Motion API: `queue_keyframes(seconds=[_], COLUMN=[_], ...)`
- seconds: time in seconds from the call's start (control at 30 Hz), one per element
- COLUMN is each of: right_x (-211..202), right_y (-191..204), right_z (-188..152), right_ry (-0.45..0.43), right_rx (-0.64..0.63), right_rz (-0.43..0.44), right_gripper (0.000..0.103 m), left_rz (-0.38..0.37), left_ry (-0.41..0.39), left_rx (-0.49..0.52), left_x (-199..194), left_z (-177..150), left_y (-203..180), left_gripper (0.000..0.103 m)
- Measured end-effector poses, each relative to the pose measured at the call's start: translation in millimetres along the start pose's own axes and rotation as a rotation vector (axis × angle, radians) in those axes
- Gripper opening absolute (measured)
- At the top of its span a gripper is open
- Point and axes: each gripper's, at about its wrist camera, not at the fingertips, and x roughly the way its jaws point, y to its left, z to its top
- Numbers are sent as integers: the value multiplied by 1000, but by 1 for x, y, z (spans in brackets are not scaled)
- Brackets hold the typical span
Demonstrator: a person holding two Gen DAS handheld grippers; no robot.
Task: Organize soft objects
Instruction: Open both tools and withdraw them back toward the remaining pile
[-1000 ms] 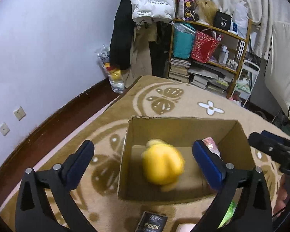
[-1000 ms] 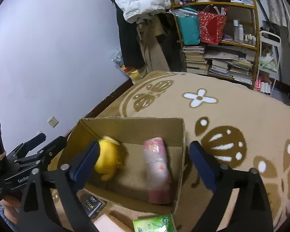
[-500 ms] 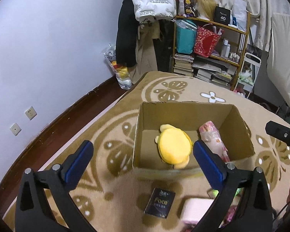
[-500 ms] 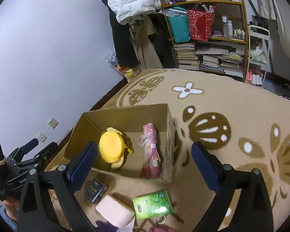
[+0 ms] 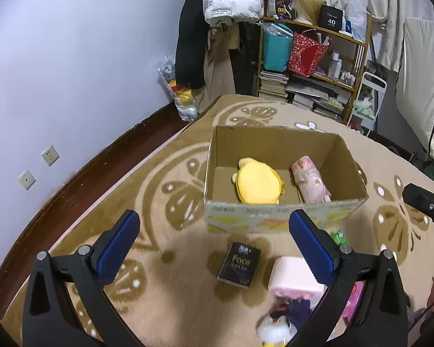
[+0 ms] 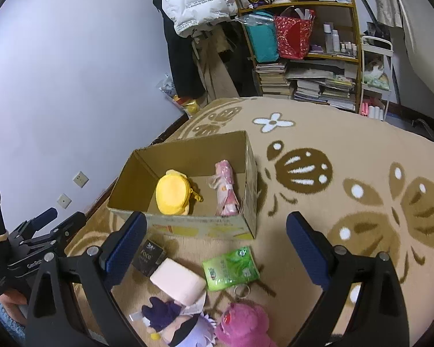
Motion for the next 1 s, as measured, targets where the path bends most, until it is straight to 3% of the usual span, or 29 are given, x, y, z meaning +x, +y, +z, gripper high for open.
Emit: queue_keyframes(seconds=[0.37, 0.8, 1.0], right_x=[-11, 3, 16], right_y=[-3, -14, -22], right_z=[-33, -72, -79], right_ry=[63, 198, 260], right_rx=[23, 70, 113], right_rz=[-42, -75, -86], right_gripper=[101, 101, 91], left_rz=[-6, -122, -125], left_ry=[70, 186, 239], left_rx=[-2, 87, 125], left_x=[-2, 6, 17], left_z=[-24, -50, -58], left_y=[2, -28, -40], left_gripper=[102, 102, 102])
